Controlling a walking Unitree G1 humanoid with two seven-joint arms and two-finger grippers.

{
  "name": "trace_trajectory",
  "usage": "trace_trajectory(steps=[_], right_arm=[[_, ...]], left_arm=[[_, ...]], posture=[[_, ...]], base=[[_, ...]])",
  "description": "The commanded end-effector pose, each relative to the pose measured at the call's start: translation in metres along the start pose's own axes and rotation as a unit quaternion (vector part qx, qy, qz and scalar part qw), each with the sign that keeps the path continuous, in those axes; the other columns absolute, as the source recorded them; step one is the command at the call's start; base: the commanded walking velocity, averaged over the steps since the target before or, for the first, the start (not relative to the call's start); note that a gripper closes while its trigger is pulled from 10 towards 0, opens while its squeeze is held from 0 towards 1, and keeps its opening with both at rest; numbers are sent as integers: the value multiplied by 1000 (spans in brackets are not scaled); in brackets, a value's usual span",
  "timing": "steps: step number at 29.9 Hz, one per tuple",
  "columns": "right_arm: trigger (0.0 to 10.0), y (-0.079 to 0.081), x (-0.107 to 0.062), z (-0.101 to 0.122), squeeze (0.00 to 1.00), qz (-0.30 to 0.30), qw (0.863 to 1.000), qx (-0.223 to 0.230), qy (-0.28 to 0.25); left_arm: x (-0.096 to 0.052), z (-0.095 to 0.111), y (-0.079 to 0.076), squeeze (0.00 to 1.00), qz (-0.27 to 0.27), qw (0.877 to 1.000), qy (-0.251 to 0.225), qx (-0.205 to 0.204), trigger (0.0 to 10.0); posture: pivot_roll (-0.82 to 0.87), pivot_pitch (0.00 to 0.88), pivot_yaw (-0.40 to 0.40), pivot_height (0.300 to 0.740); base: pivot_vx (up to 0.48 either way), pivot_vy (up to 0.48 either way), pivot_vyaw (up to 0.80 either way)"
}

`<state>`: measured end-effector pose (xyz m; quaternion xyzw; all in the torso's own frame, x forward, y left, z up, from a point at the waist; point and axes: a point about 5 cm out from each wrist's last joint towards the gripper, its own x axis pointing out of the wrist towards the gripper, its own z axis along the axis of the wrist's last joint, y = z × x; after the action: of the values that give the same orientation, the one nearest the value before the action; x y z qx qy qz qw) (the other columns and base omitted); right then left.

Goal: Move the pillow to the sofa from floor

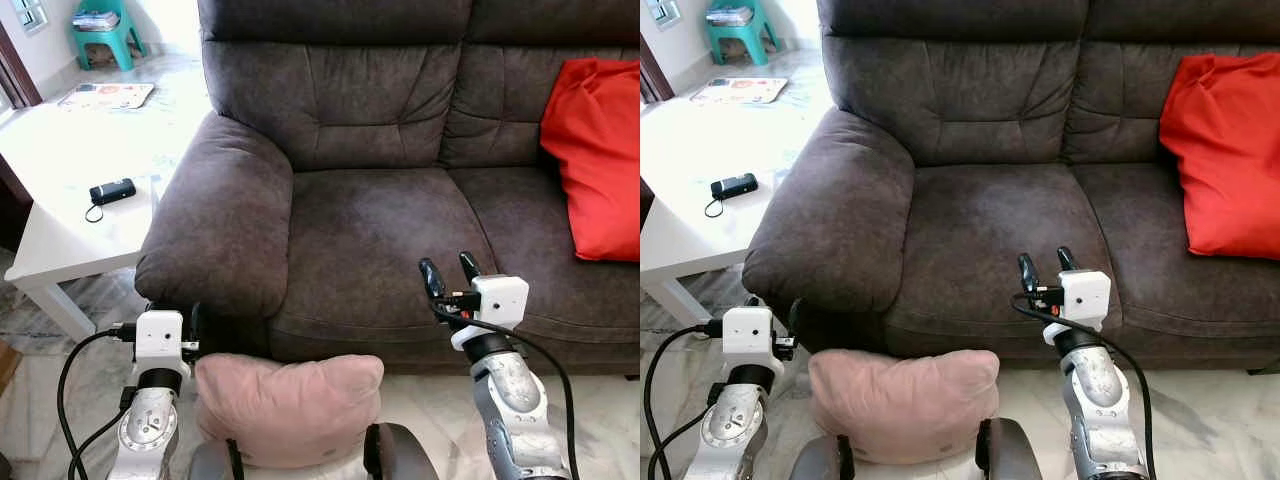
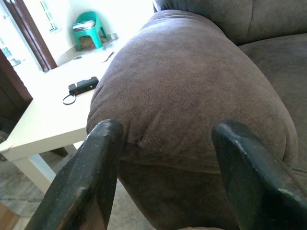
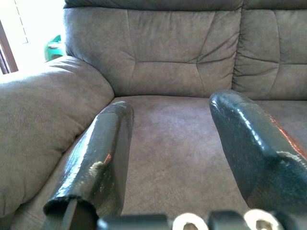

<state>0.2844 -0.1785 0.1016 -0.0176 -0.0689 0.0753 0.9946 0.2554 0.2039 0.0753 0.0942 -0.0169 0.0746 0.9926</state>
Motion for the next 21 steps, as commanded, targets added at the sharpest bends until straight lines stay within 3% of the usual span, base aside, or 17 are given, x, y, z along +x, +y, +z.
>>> trace_trajectory(steps=[1,16,21], right_arm=[[10000,0,0,3,0,4,1000,-3,-2],[10000,1,0,3,0,11,1000,-4,4],[10000,4,2,2,0,15,1000,-3,5]], left_arm=[[1,-1,1,0,6,1000,7,-1,10000],[4,-2,-3,0,10,1000,13,-10,10000],[7,-2,-3,0,14,1000,14,-11,10000]], posture=[[-36,28,-34,591],[-34,38,-44,591],[-32,41,-46,561]], base=[[0,0,0],[0,0,0],[0,0,0]])
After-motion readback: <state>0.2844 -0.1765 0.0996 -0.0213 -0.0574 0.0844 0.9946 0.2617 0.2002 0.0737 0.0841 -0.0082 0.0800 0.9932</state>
